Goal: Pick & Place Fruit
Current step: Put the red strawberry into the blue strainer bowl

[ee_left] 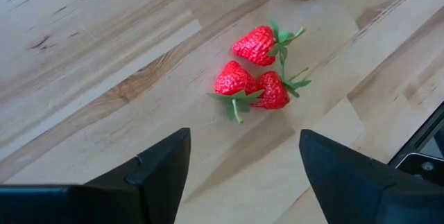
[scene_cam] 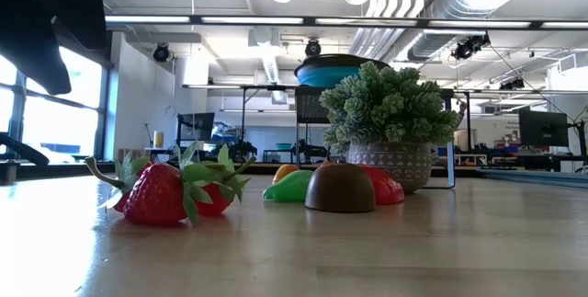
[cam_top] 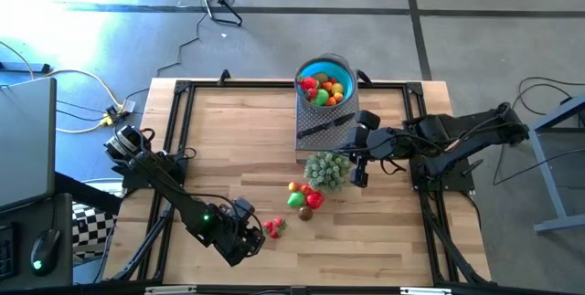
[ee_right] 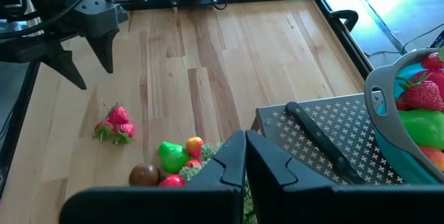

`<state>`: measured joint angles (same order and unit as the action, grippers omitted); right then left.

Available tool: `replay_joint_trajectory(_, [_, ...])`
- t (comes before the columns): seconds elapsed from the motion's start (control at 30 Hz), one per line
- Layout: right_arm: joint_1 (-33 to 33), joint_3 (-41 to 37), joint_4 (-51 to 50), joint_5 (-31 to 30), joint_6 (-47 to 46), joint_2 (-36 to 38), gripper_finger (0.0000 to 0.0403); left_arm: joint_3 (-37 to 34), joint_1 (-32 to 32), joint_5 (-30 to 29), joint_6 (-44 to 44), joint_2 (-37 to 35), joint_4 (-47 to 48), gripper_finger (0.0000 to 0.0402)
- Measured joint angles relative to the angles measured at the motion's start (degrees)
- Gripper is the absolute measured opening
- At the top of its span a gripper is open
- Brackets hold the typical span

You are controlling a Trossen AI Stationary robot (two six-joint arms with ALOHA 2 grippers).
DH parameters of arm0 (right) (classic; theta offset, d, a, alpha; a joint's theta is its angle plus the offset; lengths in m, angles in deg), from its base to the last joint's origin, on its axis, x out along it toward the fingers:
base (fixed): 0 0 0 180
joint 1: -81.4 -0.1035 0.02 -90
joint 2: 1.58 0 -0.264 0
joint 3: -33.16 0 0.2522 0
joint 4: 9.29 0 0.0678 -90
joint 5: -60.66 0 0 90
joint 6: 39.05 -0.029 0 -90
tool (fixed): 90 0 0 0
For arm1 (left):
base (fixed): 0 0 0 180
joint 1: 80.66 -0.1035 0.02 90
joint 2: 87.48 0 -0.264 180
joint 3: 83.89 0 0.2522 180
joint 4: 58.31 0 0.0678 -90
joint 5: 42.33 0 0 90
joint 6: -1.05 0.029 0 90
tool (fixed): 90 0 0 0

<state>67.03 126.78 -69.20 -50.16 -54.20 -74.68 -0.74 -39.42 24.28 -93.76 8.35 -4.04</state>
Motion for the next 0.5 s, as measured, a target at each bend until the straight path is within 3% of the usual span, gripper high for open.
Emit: replay_joint_trajectory(0.5, [-0.01, 0.0, -0.02, 0.0, 0.39, 0.0, 0.0004, -0.02, 0.0, 2.98, 0.33, 1.63, -0.46, 0.0265])
